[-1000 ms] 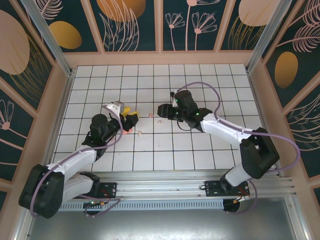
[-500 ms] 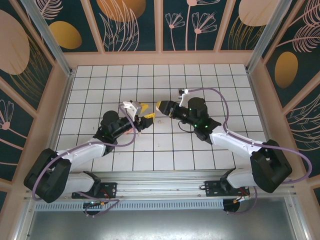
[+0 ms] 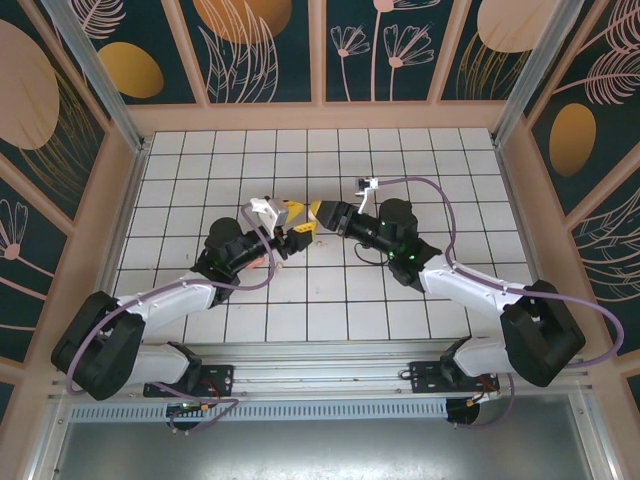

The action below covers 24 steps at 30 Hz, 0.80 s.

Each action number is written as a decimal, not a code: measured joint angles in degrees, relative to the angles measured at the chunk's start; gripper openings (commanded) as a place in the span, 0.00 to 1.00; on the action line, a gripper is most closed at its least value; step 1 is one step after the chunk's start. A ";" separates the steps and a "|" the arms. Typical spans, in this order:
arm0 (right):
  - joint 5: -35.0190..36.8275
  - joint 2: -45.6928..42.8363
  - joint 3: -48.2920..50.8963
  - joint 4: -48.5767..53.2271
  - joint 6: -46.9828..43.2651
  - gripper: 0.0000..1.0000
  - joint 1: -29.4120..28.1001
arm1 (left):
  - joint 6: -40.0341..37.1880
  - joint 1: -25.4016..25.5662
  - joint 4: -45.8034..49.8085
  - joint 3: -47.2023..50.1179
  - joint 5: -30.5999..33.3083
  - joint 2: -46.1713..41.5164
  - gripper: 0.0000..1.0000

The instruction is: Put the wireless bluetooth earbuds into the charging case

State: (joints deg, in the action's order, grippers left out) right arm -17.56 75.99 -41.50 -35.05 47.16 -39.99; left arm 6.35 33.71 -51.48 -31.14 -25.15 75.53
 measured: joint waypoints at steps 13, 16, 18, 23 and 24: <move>0.07 -0.28 0.33 -1.22 0.15 0.52 -0.63 | 3.58 1.14 -2.75 -1.46 -1.22 2.38 0.34; 0.55 -0.61 0.52 -1.20 0.15 0.52 -0.63 | 3.96 1.14 -3.19 -1.51 -1.44 2.54 0.26; 0.87 -0.79 0.52 -1.18 0.13 0.53 -0.61 | 4.09 1.14 -3.26 -1.57 -1.44 2.54 0.23; 1.38 -1.88 0.66 -0.55 -0.83 0.64 -0.63 | 4.00 1.31 -3.21 -1.99 -1.84 2.54 0.19; 1.55 -2.67 0.83 0.02 -1.57 0.67 -0.63 | 4.02 1.36 -3.15 -2.10 -1.99 2.54 0.18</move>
State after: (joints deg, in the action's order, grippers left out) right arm -16.01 73.32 -40.66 -35.03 45.58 -40.62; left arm 10.37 35.07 -54.63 -33.23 -27.14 78.06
